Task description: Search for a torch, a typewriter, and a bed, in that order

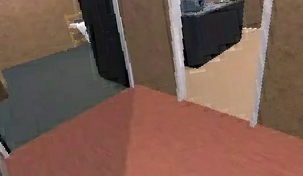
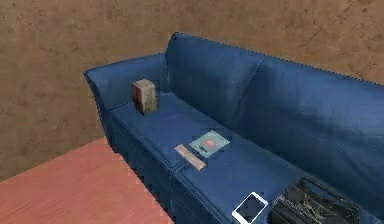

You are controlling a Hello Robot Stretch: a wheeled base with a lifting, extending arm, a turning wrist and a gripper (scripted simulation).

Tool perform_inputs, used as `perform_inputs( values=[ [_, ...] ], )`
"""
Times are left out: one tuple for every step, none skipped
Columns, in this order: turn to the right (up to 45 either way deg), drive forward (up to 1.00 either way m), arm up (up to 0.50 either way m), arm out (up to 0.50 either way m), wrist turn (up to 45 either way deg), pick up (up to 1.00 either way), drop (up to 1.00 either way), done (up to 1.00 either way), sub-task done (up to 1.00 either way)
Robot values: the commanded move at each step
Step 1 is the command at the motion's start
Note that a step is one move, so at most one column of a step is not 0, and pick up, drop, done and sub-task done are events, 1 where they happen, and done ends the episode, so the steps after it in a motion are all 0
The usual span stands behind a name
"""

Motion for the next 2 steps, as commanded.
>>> perform_inputs(
  values=[
    [-24.0,0.0,0.0,0.0,0.0,0.0,0.0,0.0,0.0],
    [0.0,1.0,0.0,0.0,0.0,0.0,0.0,0.0,0.0]
  ],
)
